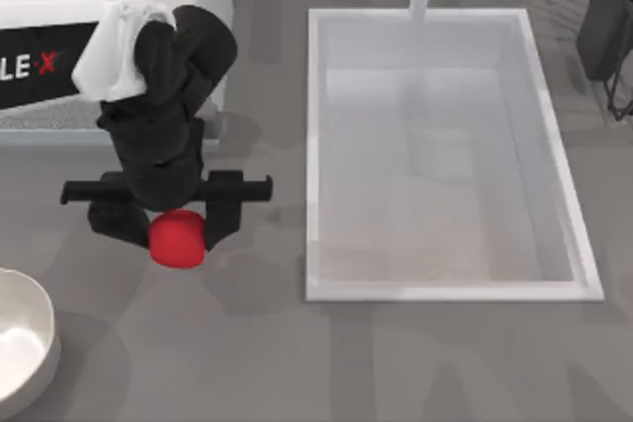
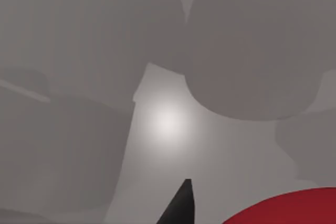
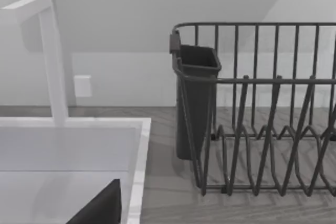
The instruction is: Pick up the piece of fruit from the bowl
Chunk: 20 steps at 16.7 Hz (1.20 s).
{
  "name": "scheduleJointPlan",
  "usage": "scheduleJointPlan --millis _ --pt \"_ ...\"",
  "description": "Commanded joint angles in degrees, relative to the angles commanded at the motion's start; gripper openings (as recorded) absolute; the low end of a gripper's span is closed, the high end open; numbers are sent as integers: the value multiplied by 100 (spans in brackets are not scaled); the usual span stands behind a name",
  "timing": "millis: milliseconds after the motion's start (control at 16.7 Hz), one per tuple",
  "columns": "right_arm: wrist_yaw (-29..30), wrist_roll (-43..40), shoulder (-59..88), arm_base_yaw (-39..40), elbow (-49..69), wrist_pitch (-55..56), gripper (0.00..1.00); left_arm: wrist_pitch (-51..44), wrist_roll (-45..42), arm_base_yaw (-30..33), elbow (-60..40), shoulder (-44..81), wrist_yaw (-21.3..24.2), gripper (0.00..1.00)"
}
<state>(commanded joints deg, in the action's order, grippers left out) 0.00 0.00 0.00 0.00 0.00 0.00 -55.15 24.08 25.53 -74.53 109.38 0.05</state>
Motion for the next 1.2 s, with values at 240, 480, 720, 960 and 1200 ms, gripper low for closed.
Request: scheduleJointPlan --millis 240,480,720,960,1200 --pt "0 0 0 0 0 0 100 0 0 0 0 0 0 23" --pt "0 0 0 0 0 0 100 0 0 0 0 0 0 53" --pt "0 0 0 0 0 0 100 0 0 0 0 0 0 83" --pt "0 0 0 0 0 0 100 0 0 0 0 0 0 100" --pt "0 0 0 0 0 0 100 0 0 0 0 0 0 100"
